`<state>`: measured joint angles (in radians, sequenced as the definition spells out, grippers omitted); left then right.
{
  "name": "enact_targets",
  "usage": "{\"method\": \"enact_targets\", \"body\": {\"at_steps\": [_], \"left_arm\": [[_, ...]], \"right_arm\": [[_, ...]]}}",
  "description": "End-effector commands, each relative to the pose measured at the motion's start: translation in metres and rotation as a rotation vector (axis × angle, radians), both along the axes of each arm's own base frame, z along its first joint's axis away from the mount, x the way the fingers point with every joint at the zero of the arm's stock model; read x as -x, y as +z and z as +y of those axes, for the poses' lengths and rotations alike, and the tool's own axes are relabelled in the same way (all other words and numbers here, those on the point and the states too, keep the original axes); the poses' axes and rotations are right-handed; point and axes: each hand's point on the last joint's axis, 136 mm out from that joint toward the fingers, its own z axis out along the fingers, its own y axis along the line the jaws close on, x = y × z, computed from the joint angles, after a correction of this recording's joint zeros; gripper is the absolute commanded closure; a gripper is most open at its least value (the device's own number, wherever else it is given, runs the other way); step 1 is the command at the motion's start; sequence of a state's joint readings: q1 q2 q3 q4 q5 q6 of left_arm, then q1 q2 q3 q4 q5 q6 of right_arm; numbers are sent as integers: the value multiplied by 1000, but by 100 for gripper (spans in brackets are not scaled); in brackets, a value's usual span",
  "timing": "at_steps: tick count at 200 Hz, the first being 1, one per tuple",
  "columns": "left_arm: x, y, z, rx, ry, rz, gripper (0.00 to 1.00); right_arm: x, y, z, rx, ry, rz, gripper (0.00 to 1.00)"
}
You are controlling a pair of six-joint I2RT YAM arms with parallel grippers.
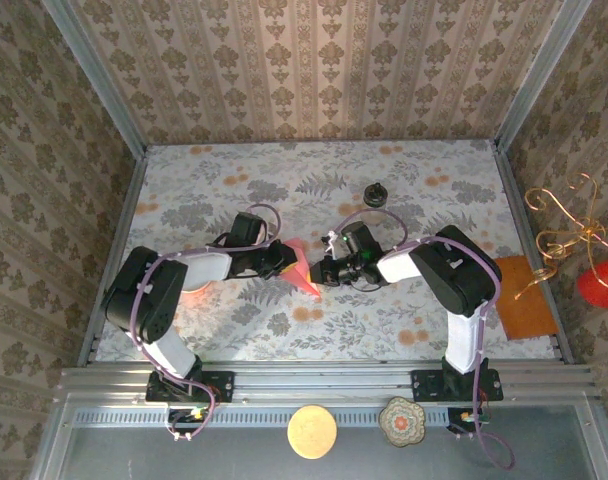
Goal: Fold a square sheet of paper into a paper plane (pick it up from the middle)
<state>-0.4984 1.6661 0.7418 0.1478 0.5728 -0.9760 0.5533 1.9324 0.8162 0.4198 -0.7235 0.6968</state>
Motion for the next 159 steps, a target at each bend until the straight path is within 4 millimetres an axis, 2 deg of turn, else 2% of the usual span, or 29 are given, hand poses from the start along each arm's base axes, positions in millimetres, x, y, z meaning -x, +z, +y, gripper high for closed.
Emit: {"method": "enact_targets", "body": {"at_steps": [1,120,159], "left_arm": [[-4,7,-12,50,-23,-12,82],[-9,2,-20,52,-45,8,82],[-10,10,-22,69,-48,-16,82]], "right_arm": [[7,-13,-8,15,-12,67,88],[8,-20,-13,42,-23,99,85],[8,-22,-14,53,-23,110,87]]}}
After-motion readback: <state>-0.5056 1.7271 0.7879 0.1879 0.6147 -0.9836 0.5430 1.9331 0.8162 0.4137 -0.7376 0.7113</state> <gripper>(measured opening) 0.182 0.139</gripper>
